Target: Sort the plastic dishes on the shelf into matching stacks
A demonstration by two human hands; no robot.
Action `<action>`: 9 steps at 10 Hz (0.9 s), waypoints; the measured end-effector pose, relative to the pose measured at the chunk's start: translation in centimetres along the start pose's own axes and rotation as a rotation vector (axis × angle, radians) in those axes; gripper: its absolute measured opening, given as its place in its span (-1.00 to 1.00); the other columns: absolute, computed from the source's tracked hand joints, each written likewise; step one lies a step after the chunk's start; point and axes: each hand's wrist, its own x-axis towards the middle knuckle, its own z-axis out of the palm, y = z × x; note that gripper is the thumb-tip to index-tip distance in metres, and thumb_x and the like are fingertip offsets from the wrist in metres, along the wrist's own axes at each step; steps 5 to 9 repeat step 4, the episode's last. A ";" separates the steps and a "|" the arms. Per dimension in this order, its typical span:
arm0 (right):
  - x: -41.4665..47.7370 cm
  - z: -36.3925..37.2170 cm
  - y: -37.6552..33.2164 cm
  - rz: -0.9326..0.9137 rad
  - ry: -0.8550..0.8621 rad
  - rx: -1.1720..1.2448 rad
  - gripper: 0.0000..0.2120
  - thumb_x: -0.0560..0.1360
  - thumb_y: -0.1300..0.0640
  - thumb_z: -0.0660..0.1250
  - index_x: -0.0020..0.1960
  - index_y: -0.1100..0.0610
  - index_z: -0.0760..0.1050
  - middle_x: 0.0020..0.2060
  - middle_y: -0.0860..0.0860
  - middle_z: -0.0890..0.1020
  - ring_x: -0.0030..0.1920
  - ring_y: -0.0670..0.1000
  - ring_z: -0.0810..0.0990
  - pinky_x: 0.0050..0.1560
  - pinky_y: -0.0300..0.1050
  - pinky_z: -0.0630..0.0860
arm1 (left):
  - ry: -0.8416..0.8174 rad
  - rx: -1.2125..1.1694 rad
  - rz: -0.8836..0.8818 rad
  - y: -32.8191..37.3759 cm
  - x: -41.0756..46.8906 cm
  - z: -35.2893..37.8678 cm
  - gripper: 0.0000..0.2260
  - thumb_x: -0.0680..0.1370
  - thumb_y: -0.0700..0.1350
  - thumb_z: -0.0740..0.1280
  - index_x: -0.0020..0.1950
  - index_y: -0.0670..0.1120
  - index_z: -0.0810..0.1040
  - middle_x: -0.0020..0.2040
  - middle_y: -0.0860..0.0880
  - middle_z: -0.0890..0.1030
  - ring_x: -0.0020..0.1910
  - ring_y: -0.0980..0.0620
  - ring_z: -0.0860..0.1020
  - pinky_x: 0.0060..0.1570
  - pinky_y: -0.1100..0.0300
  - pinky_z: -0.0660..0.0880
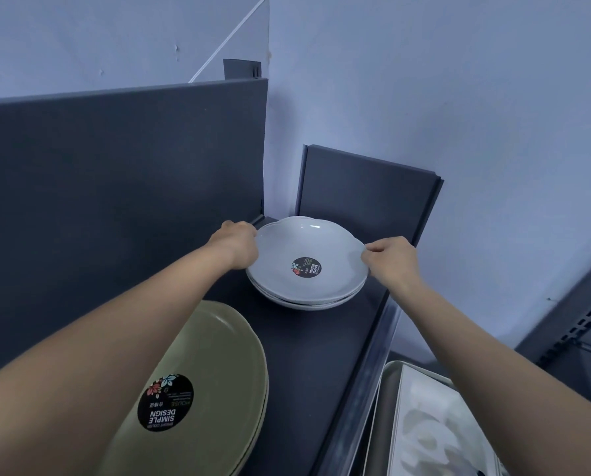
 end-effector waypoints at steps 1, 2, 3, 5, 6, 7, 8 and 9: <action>-0.1 0.1 0.3 -0.004 -0.018 0.040 -0.74 0.33 0.31 0.20 -0.08 0.42 0.54 -0.13 0.38 0.55 -0.29 -0.01 0.29 -0.23 -0.14 0.25 | 0.011 -0.039 0.011 -0.3 -0.2 0.3 -0.68 0.47 -0.30 0.14 0.13 -0.11 0.54 0.23 -0.16 0.41 0.15 -0.16 0.48 -0.05 0.10 0.45; -0.7 -0.4 0.1 -0.023 -0.042 0.051 -0.77 0.42 0.27 0.25 -0.04 0.43 0.53 -0.06 0.36 0.59 -0.27 0.01 0.33 -0.24 -0.12 0.34 | 0.025 -0.107 0.028 -0.6 -0.9 0.2 -0.57 0.56 -0.06 0.25 0.42 -0.08 0.34 0.34 -0.20 0.39 0.30 -0.15 0.40 0.19 0.05 0.41; -1.2 -0.9 0.0 -0.097 -0.009 0.037 -0.69 0.50 0.18 0.31 0.06 0.44 0.52 0.06 0.34 0.60 -0.10 0.29 0.55 0.08 0.11 0.52 | 0.107 -0.148 0.059 -0.9 -2.1 -0.6 -0.38 0.58 0.08 0.23 0.56 -0.02 0.06 0.41 -0.18 0.34 0.35 -0.15 0.38 0.30 -0.02 0.37; -3.0 -1.8 -0.7 -0.111 0.003 0.002 -0.67 0.53 0.11 0.30 0.07 0.40 0.55 0.05 0.29 0.63 0.10 0.26 0.56 0.13 0.07 0.48 | 0.188 -0.159 0.112 -1.1 -4.1 -1.9 -0.39 0.59 0.08 0.23 0.57 -0.01 0.06 0.38 -0.15 0.36 0.30 -0.12 0.42 0.28 -0.03 0.41; -3.0 -1.8 -0.7 -0.111 0.003 0.002 -0.67 0.53 0.11 0.30 0.07 0.40 0.55 0.05 0.29 0.63 0.10 0.26 0.56 0.13 0.07 0.48 | 0.188 -0.159 0.112 -1.1 -4.1 -1.9 -0.39 0.59 0.08 0.23 0.57 -0.01 0.06 0.38 -0.15 0.36 0.30 -0.12 0.42 0.28 -0.03 0.41; -3.0 -1.8 -0.7 -0.111 0.003 0.002 -0.67 0.53 0.11 0.30 0.07 0.40 0.55 0.05 0.29 0.63 0.10 0.26 0.56 0.13 0.07 0.48 | 0.188 -0.159 0.112 -1.1 -4.1 -1.9 -0.39 0.59 0.08 0.23 0.57 -0.01 0.06 0.38 -0.15 0.36 0.30 -0.12 0.42 0.28 -0.03 0.41; -3.0 -1.8 -0.7 -0.111 0.003 0.002 -0.67 0.53 0.11 0.30 0.07 0.40 0.55 0.05 0.29 0.63 0.10 0.26 0.56 0.13 0.07 0.48 | 0.188 -0.159 0.112 -1.1 -4.1 -1.9 -0.39 0.59 0.08 0.23 0.57 -0.01 0.06 0.38 -0.15 0.36 0.30 -0.12 0.42 0.28 -0.03 0.41; -3.0 -1.8 -0.7 -0.111 0.003 0.002 -0.67 0.53 0.11 0.30 0.07 0.40 0.55 0.05 0.29 0.63 0.10 0.26 0.56 0.13 0.07 0.48 | 0.188 -0.159 0.112 -1.1 -4.1 -1.9 -0.39 0.59 0.08 0.23 0.57 -0.01 0.06 0.38 -0.15 0.36 0.30 -0.12 0.42 0.28 -0.03 0.41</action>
